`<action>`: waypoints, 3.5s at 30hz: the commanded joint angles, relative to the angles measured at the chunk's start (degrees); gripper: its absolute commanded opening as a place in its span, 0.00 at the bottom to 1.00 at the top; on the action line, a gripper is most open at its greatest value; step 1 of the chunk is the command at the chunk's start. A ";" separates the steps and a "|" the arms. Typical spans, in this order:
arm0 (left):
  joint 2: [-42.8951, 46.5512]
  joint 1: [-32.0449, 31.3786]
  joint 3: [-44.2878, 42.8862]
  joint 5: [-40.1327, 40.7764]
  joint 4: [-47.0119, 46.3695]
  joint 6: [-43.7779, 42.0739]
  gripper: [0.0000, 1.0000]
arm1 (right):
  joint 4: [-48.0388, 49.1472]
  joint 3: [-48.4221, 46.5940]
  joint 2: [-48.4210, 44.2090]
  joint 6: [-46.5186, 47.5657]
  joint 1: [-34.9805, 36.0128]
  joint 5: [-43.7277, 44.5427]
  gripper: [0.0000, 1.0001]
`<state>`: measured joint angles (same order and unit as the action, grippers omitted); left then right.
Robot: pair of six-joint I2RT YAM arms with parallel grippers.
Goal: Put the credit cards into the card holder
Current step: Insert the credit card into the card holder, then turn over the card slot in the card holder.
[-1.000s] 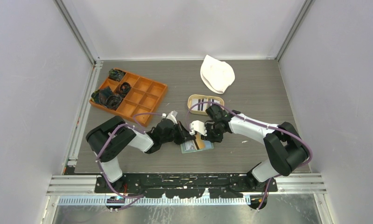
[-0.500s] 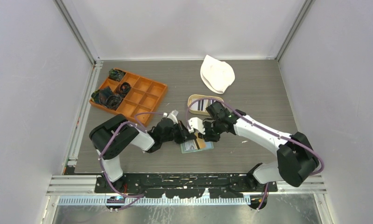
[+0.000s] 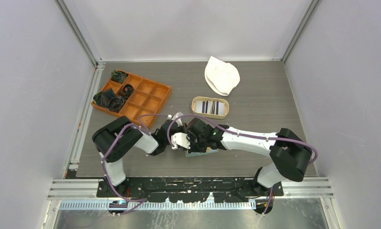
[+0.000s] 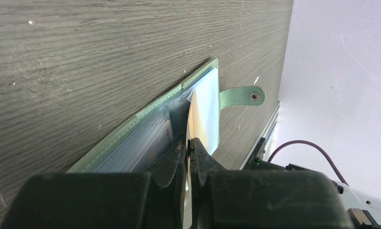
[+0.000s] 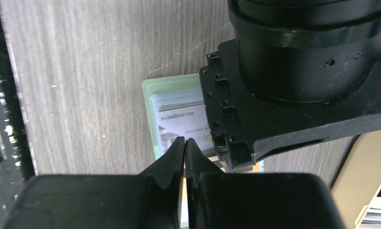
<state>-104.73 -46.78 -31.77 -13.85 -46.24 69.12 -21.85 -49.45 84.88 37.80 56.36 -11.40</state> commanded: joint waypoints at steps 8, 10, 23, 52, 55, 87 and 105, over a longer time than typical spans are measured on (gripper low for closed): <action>-2.50 -0.06 -0.45 -1.52 2.60 -1.96 0.08 | 5.65 -0.22 3.77 1.37 1.71 11.22 0.09; -2.58 -0.06 -0.53 -1.82 2.48 -1.89 0.09 | 5.63 -0.05 4.18 1.92 1.72 13.92 0.09; -2.76 0.38 -0.58 -2.80 2.56 -1.88 0.12 | 4.77 0.85 4.39 5.38 1.61 18.50 0.09; 5.34 1.60 1.04 -2.19 9.18 -5.00 0.17 | -0.52 -0.66 2.13 3.56 -4.25 13.79 0.09; 8.64 1.60 1.46 -1.62 11.17 -6.30 0.17 | -3.32 -1.79 -0.45 1.43 -6.89 5.29 0.11; 39.57 1.69 18.75 4.03 2.96 -23.00 0.42 | -24.61 -16.09 11.95 -24.19 -31.75 -20.75 0.31; 20.03 1.70 19.42 -3.09 -20.98 -15.51 0.36 | -26.59 -18.72 19.84 -25.38 -32.40 -17.58 0.34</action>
<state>-82.15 -45.34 -12.60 -15.25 -56.51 51.92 -47.40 -65.58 103.88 13.13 24.49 -29.78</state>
